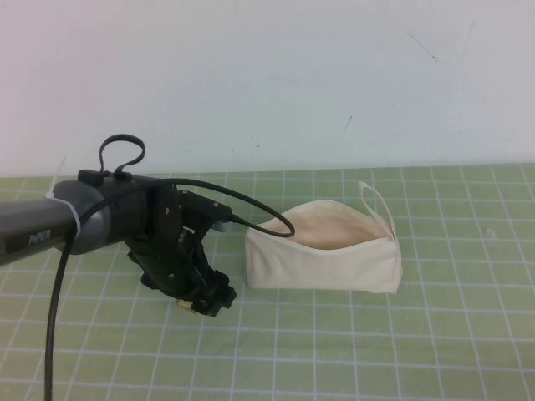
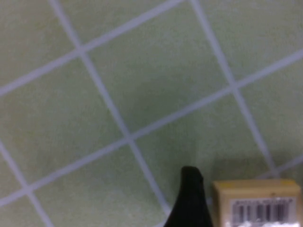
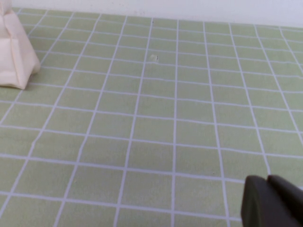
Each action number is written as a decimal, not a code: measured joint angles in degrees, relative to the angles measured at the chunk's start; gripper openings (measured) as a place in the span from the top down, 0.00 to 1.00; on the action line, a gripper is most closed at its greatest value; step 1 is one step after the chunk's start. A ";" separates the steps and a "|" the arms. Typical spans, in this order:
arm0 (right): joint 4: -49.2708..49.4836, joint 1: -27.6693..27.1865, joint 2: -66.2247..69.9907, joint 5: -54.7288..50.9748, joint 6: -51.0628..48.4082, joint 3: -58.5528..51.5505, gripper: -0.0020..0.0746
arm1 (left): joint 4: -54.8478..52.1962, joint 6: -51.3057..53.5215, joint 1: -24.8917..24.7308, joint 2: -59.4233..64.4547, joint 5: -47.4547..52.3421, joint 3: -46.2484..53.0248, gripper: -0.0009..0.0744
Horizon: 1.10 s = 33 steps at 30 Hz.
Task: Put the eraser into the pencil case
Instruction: Pick up the eraser from the table, then place the eraser on the pencil case
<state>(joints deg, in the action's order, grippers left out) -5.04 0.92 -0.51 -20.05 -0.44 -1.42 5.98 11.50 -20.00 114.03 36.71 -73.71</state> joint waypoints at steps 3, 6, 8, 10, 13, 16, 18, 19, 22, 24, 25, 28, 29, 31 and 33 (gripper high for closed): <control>0.00 0.00 0.00 0.00 0.00 0.00 0.98 | -1.48 -1.61 0.00 0.13 -0.29 -0.10 0.35; 0.00 0.00 0.00 0.00 0.00 0.00 0.98 | -2.13 -2.75 0.00 0.13 -0.29 -0.14 0.46; 0.00 0.00 0.00 0.00 0.00 0.00 0.98 | -2.52 -2.94 0.00 0.13 0.21 -0.38 0.62; 0.00 0.00 0.00 0.00 0.00 0.00 0.98 | -2.89 -2.97 0.00 0.00 2.09 -0.79 0.62; 0.00 0.00 0.00 0.00 0.00 0.00 0.98 | -3.90 -3.28 0.00 -1.35 4.52 -1.48 0.62; 0.00 0.00 0.00 0.00 0.00 0.00 0.98 | -4.30 -4.08 0.00 -5.29 4.76 -2.47 0.62; 0.00 0.00 0.00 0.00 0.00 0.00 0.98 | -4.14 -4.97 0.00 -9.30 3.67 -3.12 0.62; 0.00 0.00 0.00 0.00 0.00 0.00 0.98 | -3.45 -5.38 0.00 -11.44 2.57 -3.27 0.62; 0.00 0.00 0.00 0.00 0.00 0.00 0.98 | 3.45 -5.11 0.00 -17.05 -2.70 -3.59 0.62; 0.00 0.00 0.00 0.00 0.00 0.00 0.98 | 10.54 -2.20 0.00 -19.61 -6.72 -3.59 0.62; 0.00 0.00 0.00 0.00 0.00 0.00 0.98 | 14.95 0.28 0.00 -20.46 -9.00 -3.59 0.62; 0.00 0.00 0.00 0.00 0.00 0.00 0.98 | 27.44 9.39 -0.42 -20.96 -14.23 -3.59 0.62; 0.00 0.00 0.00 0.00 0.00 0.00 0.98 | 31.61 12.77 -0.84 -20.56 -15.24 -3.59 0.62; 0.00 0.00 0.00 0.00 0.00 0.00 0.98 | 39.22 18.48 -1.61 -19.40 -16.42 -3.59 0.62; 0.00 0.00 0.00 0.00 0.00 0.00 0.98 | 45.09 24.83 -2.80 -17.76 -16.98 -3.59 0.62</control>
<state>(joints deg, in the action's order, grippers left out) -5.04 0.92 -0.51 -20.05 -0.44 -1.42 51.07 36.33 -22.80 96.28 19.74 -77.30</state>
